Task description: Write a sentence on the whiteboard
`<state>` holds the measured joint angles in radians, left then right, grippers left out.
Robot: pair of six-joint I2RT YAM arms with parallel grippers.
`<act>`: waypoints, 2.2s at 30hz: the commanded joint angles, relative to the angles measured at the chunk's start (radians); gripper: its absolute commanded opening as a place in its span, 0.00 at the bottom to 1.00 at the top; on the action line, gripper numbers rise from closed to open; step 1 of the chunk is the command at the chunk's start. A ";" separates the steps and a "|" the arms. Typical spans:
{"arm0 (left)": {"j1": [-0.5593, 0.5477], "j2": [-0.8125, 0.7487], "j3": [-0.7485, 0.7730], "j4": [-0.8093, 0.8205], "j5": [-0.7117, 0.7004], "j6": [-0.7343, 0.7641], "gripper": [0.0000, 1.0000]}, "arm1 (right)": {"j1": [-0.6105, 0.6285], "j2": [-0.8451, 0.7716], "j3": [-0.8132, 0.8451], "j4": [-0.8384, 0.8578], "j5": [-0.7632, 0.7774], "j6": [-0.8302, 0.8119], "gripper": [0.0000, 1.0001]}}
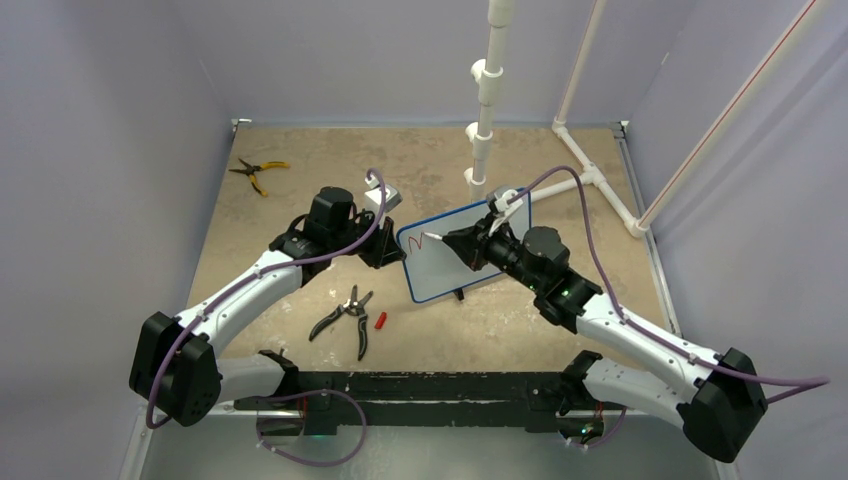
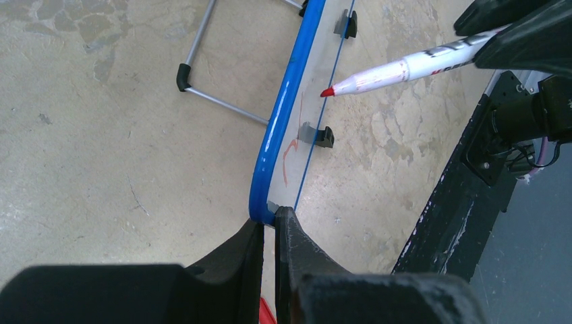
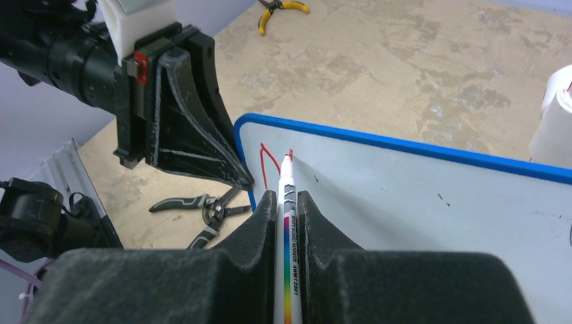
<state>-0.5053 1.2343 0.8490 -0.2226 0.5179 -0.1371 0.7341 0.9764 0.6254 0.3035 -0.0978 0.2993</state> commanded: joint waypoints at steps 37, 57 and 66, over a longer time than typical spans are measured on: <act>0.004 -0.022 0.024 0.040 0.002 0.033 0.00 | 0.001 -0.017 -0.007 -0.064 0.131 0.018 0.00; 0.004 -0.018 0.024 0.040 0.008 0.033 0.00 | 0.001 0.024 -0.003 0.025 0.036 0.012 0.00; 0.004 -0.018 0.024 0.040 0.008 0.032 0.00 | 0.000 0.042 -0.014 0.012 0.014 0.013 0.00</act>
<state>-0.5049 1.2343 0.8490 -0.2222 0.5163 -0.1368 0.7349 1.0096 0.6014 0.2855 -0.0818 0.3172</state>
